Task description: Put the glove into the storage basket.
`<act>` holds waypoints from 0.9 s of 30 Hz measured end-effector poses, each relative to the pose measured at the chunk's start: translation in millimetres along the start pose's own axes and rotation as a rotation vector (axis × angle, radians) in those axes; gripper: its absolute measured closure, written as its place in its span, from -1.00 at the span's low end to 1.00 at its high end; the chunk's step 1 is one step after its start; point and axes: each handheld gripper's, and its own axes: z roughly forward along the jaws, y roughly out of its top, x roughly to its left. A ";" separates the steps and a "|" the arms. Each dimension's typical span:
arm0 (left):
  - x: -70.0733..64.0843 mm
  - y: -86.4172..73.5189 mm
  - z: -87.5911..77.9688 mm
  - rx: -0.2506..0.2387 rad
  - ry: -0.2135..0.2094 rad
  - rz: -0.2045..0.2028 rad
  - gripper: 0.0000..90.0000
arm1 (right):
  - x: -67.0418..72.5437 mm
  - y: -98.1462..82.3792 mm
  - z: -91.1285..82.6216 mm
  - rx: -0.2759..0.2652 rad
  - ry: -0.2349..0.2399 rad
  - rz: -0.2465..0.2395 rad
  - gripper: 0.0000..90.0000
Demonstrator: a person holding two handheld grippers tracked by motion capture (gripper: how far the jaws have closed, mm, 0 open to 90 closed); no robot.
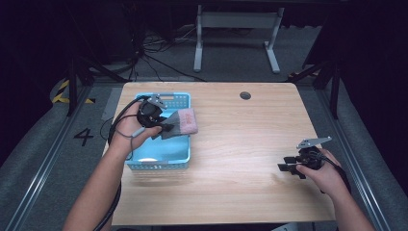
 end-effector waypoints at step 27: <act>46.4 -22.0 25.4 0.095 -0.012 -0.006 0.49 | 7.1 -19.6 -10.7 -0.004 -0.034 0.044 0.16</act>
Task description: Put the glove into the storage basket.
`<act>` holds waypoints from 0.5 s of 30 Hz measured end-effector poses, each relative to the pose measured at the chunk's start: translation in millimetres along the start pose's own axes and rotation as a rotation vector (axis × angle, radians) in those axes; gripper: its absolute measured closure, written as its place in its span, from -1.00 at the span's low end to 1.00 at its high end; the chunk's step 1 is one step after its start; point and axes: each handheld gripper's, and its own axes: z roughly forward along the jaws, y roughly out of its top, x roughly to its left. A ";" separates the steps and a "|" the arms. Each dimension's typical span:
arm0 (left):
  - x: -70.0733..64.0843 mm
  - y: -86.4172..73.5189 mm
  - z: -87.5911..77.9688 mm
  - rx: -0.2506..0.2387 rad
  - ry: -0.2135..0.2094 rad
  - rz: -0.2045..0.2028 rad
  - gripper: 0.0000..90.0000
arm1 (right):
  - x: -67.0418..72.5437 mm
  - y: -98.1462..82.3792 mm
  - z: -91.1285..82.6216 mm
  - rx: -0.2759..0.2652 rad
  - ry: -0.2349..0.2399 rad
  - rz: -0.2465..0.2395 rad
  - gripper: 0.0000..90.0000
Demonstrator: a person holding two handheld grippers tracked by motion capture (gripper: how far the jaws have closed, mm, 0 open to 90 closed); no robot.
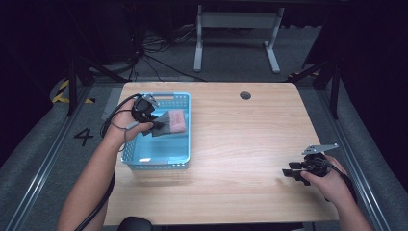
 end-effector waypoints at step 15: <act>12.1 -8.2 32.2 0.088 -0.029 -0.003 0.49 | 2.9 -1.8 3.5 0.008 0.007 -0.008 0.14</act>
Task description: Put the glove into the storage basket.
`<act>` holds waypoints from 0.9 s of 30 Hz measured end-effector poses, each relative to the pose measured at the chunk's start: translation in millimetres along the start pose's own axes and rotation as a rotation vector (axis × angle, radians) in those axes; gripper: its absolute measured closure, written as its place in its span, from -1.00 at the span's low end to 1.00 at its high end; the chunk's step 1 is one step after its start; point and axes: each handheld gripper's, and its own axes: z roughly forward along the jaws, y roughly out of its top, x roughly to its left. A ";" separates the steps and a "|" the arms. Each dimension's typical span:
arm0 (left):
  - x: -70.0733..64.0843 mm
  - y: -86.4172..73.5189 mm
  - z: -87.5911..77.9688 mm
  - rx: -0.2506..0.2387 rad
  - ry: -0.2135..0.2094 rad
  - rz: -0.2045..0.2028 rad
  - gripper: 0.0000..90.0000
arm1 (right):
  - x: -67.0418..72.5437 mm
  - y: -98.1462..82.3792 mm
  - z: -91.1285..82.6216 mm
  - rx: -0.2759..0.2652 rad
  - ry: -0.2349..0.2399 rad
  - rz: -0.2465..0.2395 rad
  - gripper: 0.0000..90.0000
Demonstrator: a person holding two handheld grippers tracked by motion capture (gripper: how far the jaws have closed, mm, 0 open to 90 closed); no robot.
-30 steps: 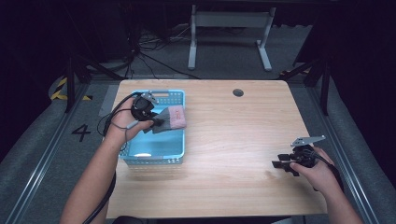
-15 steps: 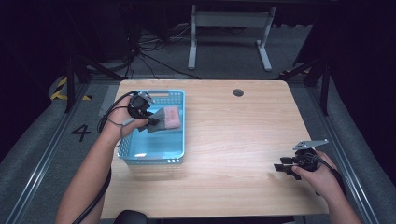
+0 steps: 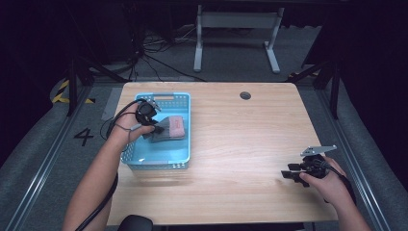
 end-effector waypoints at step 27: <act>-0.2 3.5 21.5 0.008 -0.017 -0.054 0.18 | 2.2 1.4 -1.6 -0.015 0.003 -0.014 0.13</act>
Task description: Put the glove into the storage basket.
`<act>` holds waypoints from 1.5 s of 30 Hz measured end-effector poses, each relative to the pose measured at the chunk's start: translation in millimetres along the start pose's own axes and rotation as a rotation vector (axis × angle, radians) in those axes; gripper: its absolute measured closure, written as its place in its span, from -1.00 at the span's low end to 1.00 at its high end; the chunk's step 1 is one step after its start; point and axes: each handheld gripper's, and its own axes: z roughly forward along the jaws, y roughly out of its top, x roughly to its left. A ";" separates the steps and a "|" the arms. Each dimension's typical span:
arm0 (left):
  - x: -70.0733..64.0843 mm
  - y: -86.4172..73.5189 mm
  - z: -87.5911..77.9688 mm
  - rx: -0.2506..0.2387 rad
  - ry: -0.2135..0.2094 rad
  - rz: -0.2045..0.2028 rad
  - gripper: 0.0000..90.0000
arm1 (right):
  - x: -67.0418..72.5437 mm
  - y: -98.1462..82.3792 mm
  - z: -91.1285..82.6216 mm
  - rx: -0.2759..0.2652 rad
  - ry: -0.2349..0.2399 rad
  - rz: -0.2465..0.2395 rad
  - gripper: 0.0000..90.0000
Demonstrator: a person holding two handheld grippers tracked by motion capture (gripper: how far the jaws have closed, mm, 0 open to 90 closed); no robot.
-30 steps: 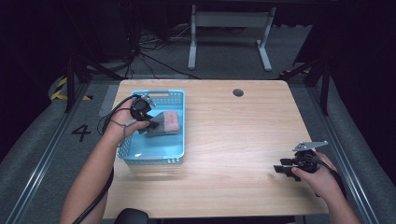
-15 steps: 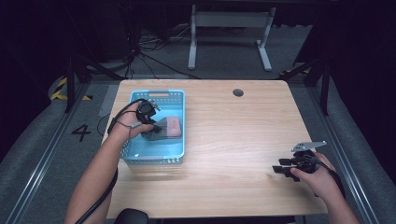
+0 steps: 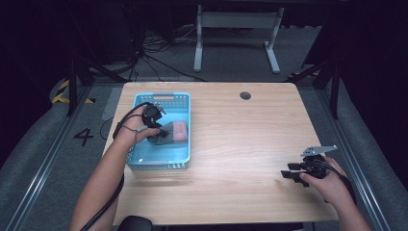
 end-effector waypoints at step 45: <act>-174.3 -21.7 -50.2 -0.304 -0.104 0.092 -0.20 | 13.6 50.2 37.4 0.029 0.100 -0.149 0.06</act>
